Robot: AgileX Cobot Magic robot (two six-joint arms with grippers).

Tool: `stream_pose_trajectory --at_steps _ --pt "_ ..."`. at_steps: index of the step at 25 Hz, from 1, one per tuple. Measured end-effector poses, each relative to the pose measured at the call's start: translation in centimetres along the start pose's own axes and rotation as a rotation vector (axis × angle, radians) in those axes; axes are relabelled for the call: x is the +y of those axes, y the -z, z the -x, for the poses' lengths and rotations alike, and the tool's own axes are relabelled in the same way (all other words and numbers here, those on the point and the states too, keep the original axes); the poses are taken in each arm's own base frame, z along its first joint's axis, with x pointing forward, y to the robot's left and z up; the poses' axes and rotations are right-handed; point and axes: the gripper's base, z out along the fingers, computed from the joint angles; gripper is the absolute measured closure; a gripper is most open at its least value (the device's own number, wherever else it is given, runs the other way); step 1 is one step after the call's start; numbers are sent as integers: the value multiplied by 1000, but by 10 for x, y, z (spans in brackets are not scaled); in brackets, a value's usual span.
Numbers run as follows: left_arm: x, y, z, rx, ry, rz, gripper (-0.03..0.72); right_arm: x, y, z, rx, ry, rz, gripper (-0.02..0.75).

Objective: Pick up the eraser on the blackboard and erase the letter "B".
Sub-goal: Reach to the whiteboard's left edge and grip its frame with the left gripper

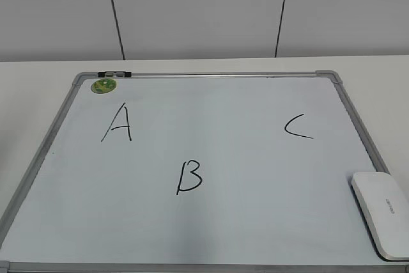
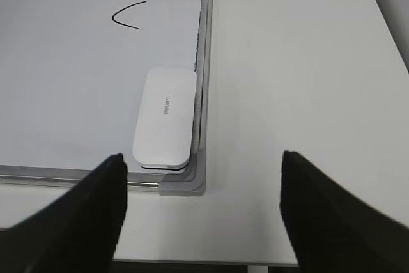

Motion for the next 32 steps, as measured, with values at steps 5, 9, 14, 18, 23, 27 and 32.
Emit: stream_pose_trajectory --at_steps 5,9,14,18,23,27,32 --pt "-4 -34 32 92 -6 5 447 0 0 0 0 0 0 183" --pt "-9 -60 55 146 4 -5 447 0 0 0 0 0 0 183" --pt "-14 -88 82 183 15 -17 447 0 0 0 0 0 0 183" --pt "-16 -112 94 219 15 -15 447 0 0 0 0 0 0 183" --pt "-20 -147 105 290 16 -16 447 0 0 0 0 0 0 183" --pt "-33 -169 114 318 -10 -26 447 0 0 0 0 0 0 183" --pt "-52 -191 121 337 -53 -44 447 0 0 0 0 0 0 183"
